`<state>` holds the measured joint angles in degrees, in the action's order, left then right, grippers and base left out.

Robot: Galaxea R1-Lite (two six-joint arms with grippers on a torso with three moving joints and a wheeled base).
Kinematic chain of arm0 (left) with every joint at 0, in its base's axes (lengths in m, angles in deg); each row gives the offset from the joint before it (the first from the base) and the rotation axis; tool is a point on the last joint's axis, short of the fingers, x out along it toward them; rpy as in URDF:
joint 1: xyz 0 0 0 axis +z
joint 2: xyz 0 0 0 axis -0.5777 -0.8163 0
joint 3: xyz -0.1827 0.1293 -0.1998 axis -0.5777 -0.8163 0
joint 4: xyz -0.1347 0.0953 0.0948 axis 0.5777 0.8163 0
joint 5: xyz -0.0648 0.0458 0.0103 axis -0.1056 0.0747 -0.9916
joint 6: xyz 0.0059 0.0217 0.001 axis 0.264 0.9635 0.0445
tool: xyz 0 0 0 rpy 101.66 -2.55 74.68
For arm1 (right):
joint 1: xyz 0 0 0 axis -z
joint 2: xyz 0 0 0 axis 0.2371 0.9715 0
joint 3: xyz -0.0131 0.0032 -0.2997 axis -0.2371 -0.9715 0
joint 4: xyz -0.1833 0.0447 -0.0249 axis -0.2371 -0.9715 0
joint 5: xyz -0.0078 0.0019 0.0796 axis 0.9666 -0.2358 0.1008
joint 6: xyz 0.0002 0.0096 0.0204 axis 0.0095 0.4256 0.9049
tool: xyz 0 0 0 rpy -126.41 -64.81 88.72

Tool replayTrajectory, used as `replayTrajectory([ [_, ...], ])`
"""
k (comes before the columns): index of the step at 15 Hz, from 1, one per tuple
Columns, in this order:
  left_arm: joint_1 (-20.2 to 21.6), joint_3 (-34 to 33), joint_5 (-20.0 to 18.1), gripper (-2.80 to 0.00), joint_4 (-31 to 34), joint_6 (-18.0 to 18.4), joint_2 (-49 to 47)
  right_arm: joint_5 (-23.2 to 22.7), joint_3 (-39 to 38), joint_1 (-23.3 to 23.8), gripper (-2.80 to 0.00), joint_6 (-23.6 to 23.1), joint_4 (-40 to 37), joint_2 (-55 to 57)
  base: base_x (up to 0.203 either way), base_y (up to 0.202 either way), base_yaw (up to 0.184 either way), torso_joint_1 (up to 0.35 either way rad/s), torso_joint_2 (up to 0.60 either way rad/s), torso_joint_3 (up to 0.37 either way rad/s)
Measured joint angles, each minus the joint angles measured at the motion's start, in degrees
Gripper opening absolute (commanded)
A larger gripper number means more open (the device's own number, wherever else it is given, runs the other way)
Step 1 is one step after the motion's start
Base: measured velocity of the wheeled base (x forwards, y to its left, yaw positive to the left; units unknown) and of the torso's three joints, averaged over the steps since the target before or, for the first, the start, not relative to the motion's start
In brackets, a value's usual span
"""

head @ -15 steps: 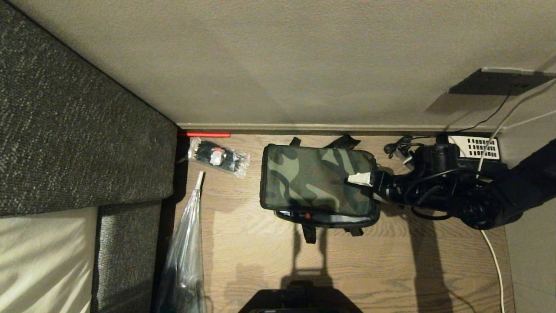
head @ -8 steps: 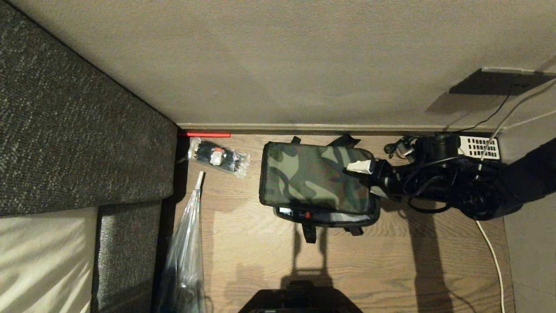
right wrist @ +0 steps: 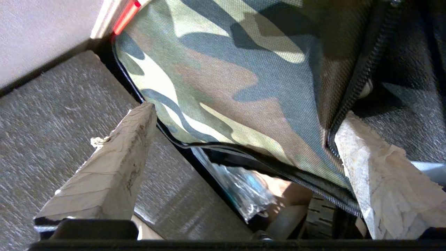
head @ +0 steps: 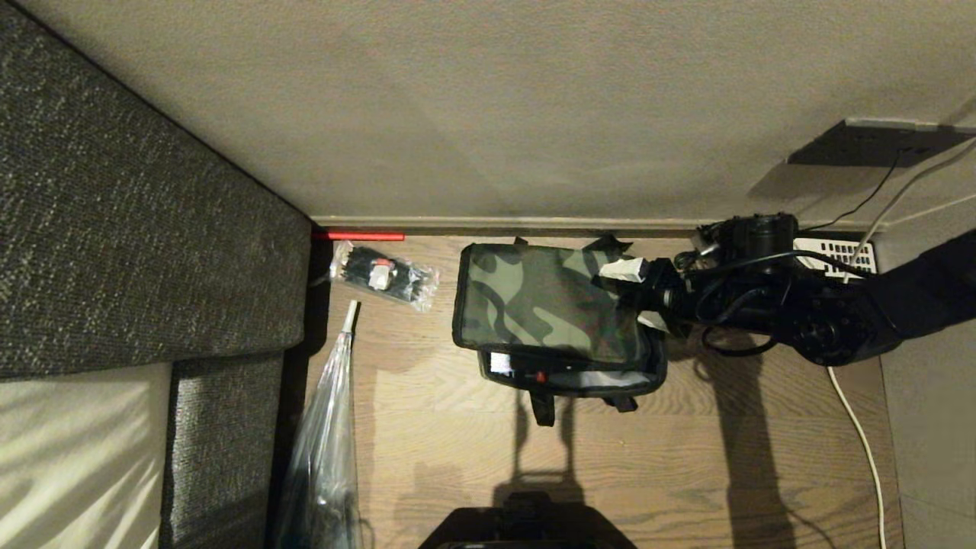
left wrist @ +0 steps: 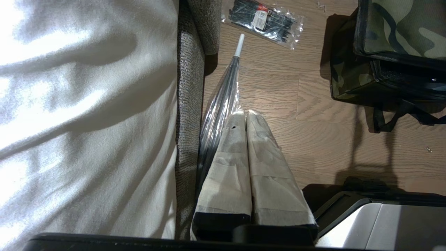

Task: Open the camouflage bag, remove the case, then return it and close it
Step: Open the top of the storage box

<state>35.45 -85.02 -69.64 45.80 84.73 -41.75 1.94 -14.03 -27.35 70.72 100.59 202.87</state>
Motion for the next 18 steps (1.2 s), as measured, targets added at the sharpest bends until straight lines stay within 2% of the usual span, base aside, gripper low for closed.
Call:
replayTrajectory([
  [2, 0.0, 0.0, 0.0, -2.8, 0.0, 0.0, 0.0, 0.1, -0.4, 0.0, 0.0, -2.3, -0.9, 0.3, 0.0, 0.0, 0.0, 0.0, 0.0, 0.0],
  [6, 0.0, 0.0, 0.0, -2.8, 0.0, 0.0, 0.0, 2.4, -2.2, 1.1, 0.0, -12.2, -0.7, 1.3, 0.0, 0.0, 0.0, 0.0, 0.0, 0.0],
  [9, 0.0, 0.0, 0.0, -2.8, 0.0, 0.0, 0.0, 2.9, -2.4, 1.8, 0.0, -15.8, -0.6, 2.5, 0.0, 0.0, 0.0, 0.0, 0.0, 0.0],
  [14, 0.0, 0.0, 0.0, -2.8, 0.0, 0.0, 0.0, 2.9, -2.3, 2.1, 0.0, -16.5, -0.6, 3.9, 0.0, 0.0, 0.0, 0.0, 0.0, 0.0],
  [18, 0.0, 0.0, 0.0, -2.8, 0.0, 0.0, 0.0, 2.7, -2.1, 1.2, 0.0, -15.2, -0.7, 4.7, 0.0, 0.0, 0.0, 0.0, 0.0, 0.0],
])
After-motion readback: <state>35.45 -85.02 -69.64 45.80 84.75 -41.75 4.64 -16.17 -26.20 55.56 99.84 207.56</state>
